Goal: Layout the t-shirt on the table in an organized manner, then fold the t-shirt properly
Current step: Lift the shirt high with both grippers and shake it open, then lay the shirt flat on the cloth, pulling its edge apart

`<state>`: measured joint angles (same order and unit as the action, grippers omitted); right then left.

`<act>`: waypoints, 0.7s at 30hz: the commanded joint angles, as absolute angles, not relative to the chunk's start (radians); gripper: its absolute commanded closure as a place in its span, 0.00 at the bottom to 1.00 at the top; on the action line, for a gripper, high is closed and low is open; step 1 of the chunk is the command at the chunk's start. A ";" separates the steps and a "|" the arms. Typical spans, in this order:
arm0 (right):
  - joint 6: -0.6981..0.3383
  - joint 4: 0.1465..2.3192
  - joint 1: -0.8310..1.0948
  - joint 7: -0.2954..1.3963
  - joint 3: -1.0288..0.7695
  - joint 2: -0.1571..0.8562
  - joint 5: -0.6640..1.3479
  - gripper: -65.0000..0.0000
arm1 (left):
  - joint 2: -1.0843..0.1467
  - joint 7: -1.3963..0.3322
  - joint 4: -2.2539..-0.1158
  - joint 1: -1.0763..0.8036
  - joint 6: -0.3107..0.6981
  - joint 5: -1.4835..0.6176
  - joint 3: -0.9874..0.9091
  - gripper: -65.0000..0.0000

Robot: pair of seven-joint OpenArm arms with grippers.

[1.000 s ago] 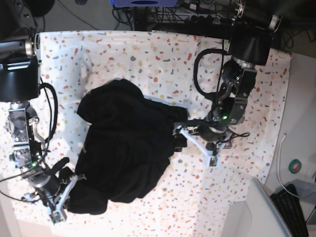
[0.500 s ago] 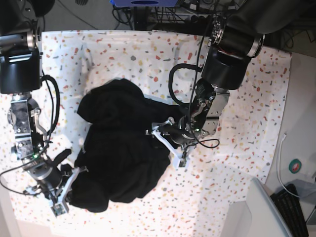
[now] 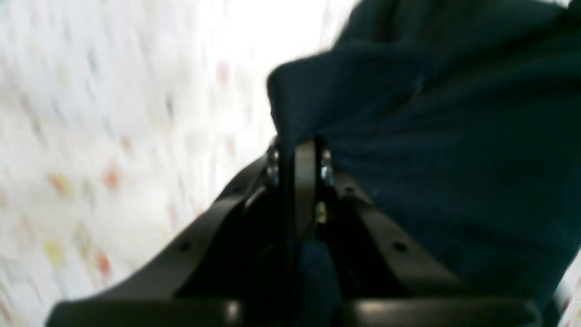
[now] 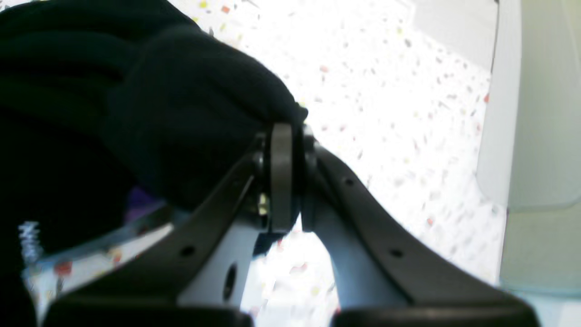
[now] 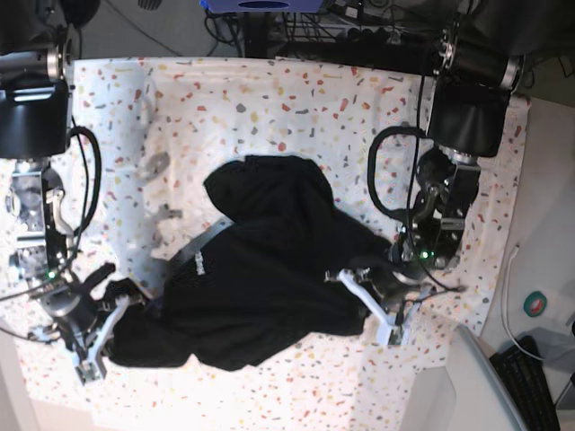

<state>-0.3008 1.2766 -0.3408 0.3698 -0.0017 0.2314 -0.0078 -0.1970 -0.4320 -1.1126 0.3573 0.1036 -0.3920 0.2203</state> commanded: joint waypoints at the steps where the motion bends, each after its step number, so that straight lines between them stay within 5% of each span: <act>1: -0.292 1.294 -0.401 0.328 -0.010 0.251 -0.005 1.00 | -0.193 -0.394 -1.139 0.427 0.102 -0.398 0.219 1.00; 12: -0.295 1.406 -0.645 0.331 -0.033 0.355 -0.005 1.00 | -0.182 -0.453 -1.168 0.799 0.056 -0.404 0.217 1.00; 21: -0.295 1.747 -0.429 0.430 -0.171 0.372 -0.005 1.00 | -0.136 -0.529 -1.429 0.622 0.054 -0.406 0.125 1.00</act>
